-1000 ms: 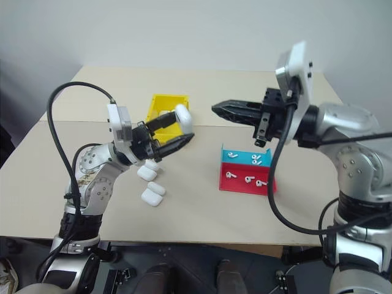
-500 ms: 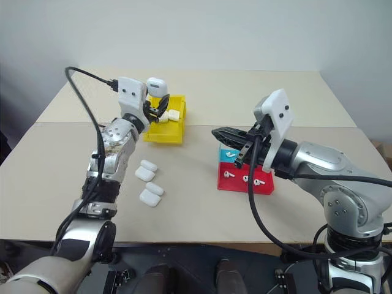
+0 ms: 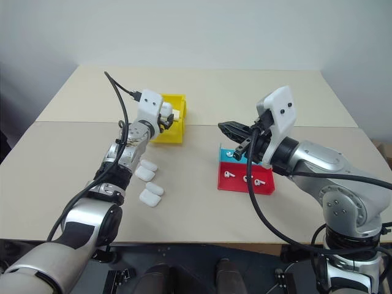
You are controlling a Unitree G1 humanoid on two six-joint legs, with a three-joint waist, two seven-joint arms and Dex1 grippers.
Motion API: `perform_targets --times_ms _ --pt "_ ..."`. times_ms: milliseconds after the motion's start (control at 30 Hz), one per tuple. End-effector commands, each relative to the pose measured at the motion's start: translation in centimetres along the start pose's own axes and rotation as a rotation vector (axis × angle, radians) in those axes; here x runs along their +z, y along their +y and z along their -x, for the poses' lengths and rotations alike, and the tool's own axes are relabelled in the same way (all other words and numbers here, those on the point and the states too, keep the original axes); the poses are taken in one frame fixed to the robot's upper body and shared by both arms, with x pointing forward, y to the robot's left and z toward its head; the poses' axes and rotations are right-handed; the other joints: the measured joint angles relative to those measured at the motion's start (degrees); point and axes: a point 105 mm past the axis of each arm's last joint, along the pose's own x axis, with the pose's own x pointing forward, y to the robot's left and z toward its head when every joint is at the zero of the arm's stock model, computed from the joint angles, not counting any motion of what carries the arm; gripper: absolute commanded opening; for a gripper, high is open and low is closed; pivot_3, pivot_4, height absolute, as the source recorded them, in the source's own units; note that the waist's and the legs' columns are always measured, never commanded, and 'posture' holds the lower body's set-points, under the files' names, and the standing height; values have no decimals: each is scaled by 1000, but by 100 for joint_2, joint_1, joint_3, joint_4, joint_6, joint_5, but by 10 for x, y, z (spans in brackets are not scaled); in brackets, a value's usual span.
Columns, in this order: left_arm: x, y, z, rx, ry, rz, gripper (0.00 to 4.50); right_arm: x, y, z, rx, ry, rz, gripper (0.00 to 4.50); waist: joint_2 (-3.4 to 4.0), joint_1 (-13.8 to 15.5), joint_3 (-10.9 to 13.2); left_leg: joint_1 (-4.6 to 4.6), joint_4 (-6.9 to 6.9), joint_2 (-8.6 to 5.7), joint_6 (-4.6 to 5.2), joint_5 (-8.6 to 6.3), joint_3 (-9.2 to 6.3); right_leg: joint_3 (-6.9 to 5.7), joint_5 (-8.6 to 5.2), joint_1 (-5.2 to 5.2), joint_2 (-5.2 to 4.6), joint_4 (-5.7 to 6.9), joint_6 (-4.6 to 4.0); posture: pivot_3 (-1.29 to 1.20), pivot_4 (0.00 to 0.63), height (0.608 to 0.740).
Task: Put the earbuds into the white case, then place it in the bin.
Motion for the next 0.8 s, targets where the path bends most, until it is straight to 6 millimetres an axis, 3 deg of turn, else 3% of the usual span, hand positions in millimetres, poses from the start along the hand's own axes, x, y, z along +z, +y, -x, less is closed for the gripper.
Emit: perform_targets --times_ms 33,167,300,400,533,800 --pt "39 10 5 1 -149 4 4457 11 4 4 6 -32 39 0 0 -2 0 0 0 0 0 0 0 0 0 0 0 0 0 0 150 740" --pt "49 15 24 -124 -241 89 4457 10 5 5 9 -31 35 0 1 -24 -1 0 -1 2 0 0 0 1 0 -1 0 6 0 0 150 740" --pt "45 15 58 -292 -299 134 4457 -8 5 4 0 18 68 0 2 -35 -1 3 -3 7 0 0 -1 3 1 0 1 18 -1 0 150 740" --pt "30 11 94 -428 -310 76 4457 -23 5 2 0 31 97 0 3 -55 -1 5 0 9 0 0 -1 5 1 -1 0 19 -2 0 150 740" --pt "22 7 152 -664 -302 89 4457 -29 10 3 70 -18 93 0 2 -50 -1 8 5 12 -2 1 -2 8 0 -3 1 14 -2 0 150 740" --pt "13 13 227 -815 -191 83 4457 -49 18 23 251 77 126 0 2 -15 -1 48 6 14 -2 1 1 12 -3 28 0 13 -1 0 150 740"
